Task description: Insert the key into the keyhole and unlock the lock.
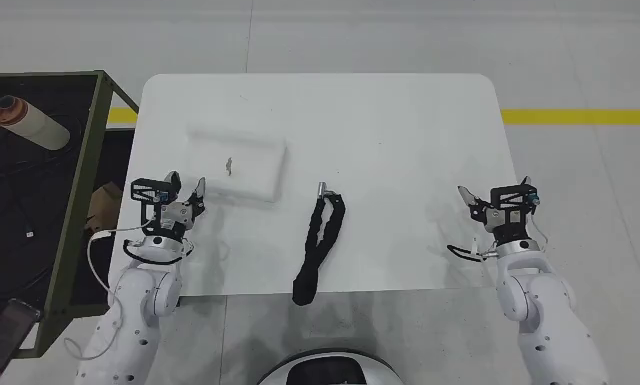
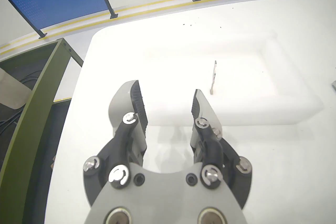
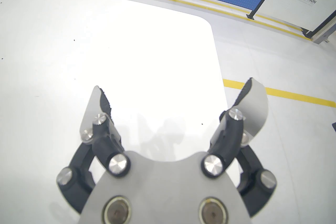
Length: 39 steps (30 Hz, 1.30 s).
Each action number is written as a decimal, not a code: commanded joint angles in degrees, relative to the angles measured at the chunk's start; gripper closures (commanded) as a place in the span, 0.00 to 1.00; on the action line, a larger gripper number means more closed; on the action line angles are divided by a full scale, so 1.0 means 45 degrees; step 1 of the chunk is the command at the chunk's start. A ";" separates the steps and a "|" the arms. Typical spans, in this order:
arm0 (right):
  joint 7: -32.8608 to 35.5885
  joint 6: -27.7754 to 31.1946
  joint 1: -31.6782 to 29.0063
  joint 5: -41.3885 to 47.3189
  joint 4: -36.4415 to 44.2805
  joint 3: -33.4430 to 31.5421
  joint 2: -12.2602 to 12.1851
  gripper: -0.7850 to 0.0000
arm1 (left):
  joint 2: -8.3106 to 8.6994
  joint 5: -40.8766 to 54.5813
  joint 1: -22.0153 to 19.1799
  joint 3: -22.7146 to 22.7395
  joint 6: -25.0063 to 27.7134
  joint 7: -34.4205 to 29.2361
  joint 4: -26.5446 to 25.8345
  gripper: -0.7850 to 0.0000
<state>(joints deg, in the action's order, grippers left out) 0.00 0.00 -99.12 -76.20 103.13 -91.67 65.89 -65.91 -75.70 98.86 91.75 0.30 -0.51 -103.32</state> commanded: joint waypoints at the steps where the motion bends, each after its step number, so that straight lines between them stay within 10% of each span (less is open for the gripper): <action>1: 0.0000 0.0000 0.0000 0.0000 0.0000 0.0000 0.0000 0.00 | -0.0010 0.0867 -0.0353 0.0094 0.0290 -0.0956 -0.0210 0.00; 7: 0.0000 0.0000 0.0000 0.0000 0.0000 0.0000 0.0000 0.00 | 0.0176 0.4863 -0.2796 0.0882 0.1925 -0.8316 -0.1704 0.00; 15: 0.0000 0.0000 0.0000 0.0000 0.0000 0.0000 0.0000 0.00 | 0.0549 0.9676 -1.0466 -0.0616 0.1154 -1.9442 0.3363 0.00; 25: 0.0000 0.0000 0.0000 0.0000 0.0000 0.0000 0.0000 0.00 | 0.1024 0.8756 -1.4231 -0.5083 0.1046 -1.9442 0.8174 0.02; 29: 0.0000 0.0000 0.0000 0.0000 0.0000 0.0000 0.0000 0.00 | 0.1066 0.9092 -1.4579 -0.6045 0.1134 -1.9442 0.8732 0.51; 39: 0.0000 0.0000 0.0000 0.0000 0.0000 0.0000 0.0000 0.00 | 0.1273 1.0118 -1.5181 -0.7485 0.1198 -1.9442 0.9230 0.65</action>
<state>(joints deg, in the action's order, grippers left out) 0.00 0.00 -99.12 -76.20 103.13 -91.67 65.89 -60.29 -30.59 30.70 58.59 5.69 -88.00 -61.99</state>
